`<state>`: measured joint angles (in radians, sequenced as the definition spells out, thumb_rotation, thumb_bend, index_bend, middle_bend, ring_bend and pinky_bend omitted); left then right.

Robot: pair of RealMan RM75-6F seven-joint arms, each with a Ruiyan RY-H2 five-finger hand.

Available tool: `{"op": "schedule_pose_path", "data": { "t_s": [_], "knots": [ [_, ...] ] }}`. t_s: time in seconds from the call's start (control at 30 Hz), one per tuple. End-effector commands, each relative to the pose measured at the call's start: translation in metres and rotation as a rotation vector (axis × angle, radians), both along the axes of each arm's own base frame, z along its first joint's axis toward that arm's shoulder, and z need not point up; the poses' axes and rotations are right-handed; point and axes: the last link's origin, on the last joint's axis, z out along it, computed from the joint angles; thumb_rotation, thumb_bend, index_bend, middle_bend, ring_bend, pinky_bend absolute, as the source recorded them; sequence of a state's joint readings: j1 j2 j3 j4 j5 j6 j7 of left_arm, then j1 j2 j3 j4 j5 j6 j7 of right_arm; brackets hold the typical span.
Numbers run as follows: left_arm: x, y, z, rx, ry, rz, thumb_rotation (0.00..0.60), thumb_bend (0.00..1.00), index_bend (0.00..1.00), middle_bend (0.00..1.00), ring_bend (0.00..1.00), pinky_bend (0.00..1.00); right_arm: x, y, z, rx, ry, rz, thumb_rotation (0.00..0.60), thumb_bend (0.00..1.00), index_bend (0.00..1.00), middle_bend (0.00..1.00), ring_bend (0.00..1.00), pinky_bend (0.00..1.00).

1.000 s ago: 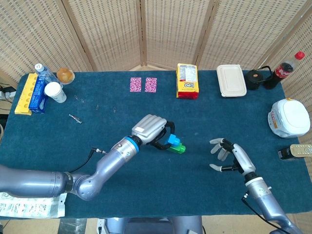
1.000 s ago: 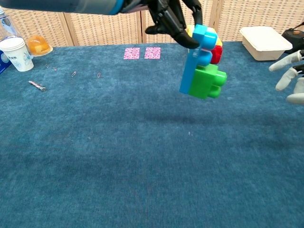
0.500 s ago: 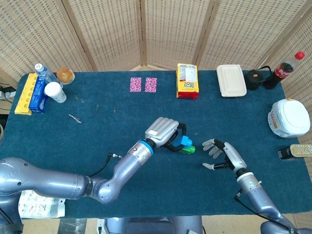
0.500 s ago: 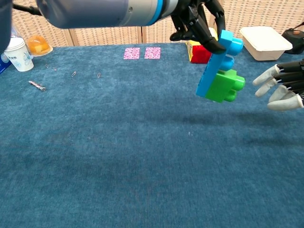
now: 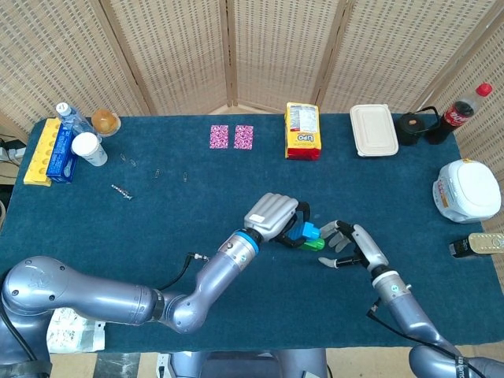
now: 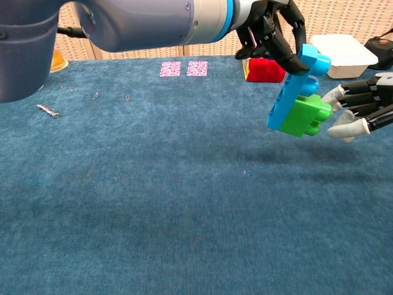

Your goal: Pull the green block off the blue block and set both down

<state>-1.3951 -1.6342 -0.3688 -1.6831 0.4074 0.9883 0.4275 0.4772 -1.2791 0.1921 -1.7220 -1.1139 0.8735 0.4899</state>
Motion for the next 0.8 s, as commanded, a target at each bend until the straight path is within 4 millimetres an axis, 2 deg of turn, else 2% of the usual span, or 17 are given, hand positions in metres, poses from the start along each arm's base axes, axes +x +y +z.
{"op": "schedule_pose_path", "data": {
  "t_s": [0.03, 0.53, 0.8],
  "knots": [
    [0.002, 0.0, -0.003, 0.001, -0.017, 0.011, 0.539, 0.51, 0.77, 0.89, 0.83, 0.83, 0.002, -0.002, -0.001, 0.001, -0.002, -0.006, 0.6, 0.19, 0.37, 0.39, 0.46, 0.45],
    [0.011, -0.005, -0.016, 0.014, -0.063, 0.022, 0.533, 0.51, 0.77, 0.89, 0.83, 0.83, 0.013, -0.012, -0.005, 0.022, -0.049, -0.044, 0.6, 0.19, 0.4, 0.4, 0.48, 0.45],
    [0.012, -0.008, -0.019, 0.001, -0.085, 0.032, 0.537, 0.51, 0.77, 0.89, 0.83, 0.83, 0.016, -0.018, -0.005, -0.014, -0.064, -0.063, 0.6, 0.21, 0.51, 0.47, 0.53, 0.46]
  ]
}}
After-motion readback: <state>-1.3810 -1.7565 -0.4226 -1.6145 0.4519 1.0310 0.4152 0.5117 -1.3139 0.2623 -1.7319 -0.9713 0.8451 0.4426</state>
